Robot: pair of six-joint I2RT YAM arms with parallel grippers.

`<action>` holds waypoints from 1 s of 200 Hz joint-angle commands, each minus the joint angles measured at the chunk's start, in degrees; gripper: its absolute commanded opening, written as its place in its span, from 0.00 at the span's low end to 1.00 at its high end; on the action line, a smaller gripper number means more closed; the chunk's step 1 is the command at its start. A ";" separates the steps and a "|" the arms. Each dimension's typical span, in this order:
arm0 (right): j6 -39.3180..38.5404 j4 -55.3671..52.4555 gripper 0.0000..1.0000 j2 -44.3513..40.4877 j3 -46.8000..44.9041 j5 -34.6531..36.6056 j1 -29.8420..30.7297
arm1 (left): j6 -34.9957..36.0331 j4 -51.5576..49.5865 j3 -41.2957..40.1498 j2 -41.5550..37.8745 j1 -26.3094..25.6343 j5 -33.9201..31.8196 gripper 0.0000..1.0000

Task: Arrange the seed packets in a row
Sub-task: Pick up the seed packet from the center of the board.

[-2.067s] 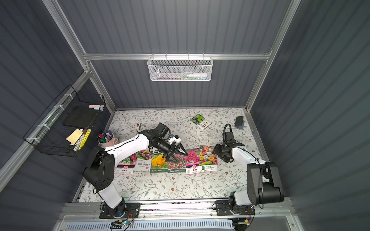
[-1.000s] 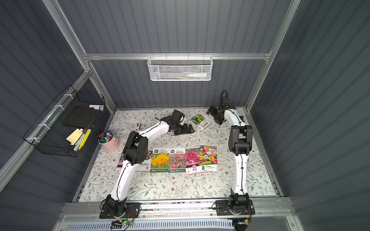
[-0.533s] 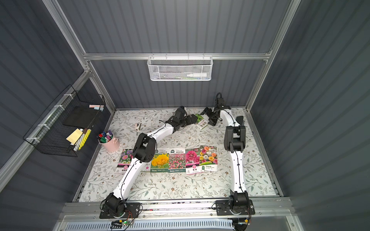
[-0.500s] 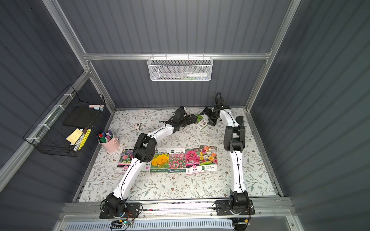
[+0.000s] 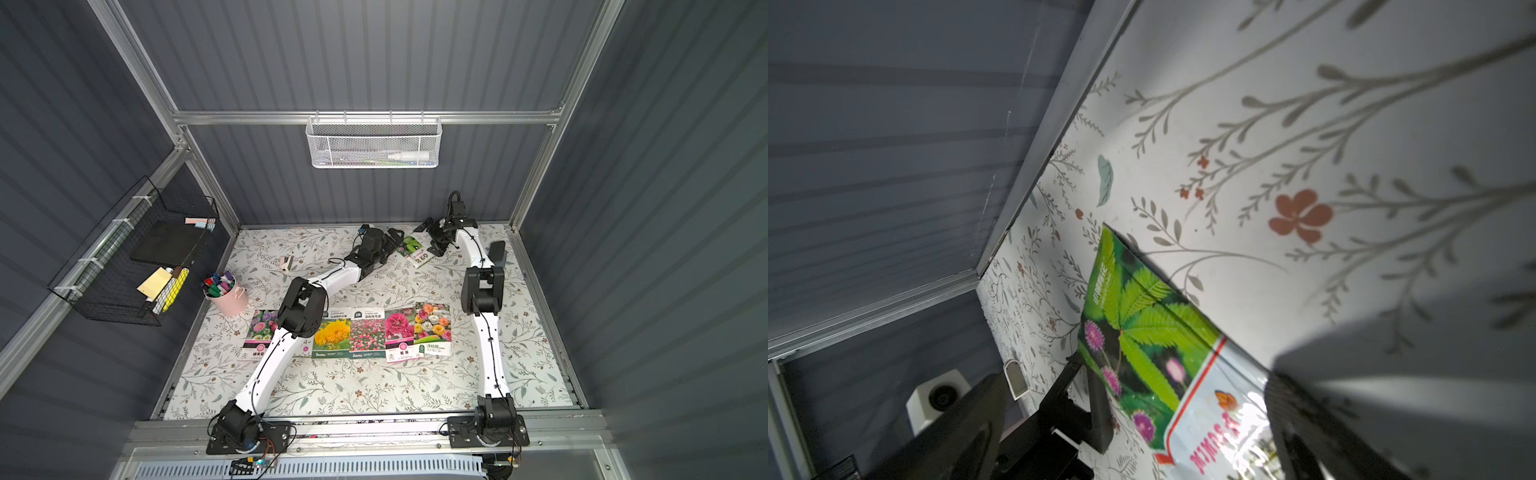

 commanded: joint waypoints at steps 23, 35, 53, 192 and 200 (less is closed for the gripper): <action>3.76 0.16 0.99 0.58 -5.31 -8.48 1.50 | -10.01 -19.25 -2.27 9.04 0.00 0.70 0.99; 4.67 2.18 0.99 -0.61 -7.68 -9.85 2.02 | -11.09 -19.23 -1.40 9.43 -0.02 1.86 0.99; 5.44 3.69 0.99 -1.94 -10.38 -10.17 2.08 | -11.45 -17.33 -2.87 8.56 0.11 3.35 0.90; -8.39 -2.54 0.99 -21.00 -29.41 -8.49 -0.50 | -7.22 -15.85 -12.65 -3.38 6.31 27.55 0.00; -8.79 -0.53 0.99 -24.72 -34.51 -7.70 -0.58 | -7.35 -14.06 -13.16 -4.20 6.43 29.73 0.00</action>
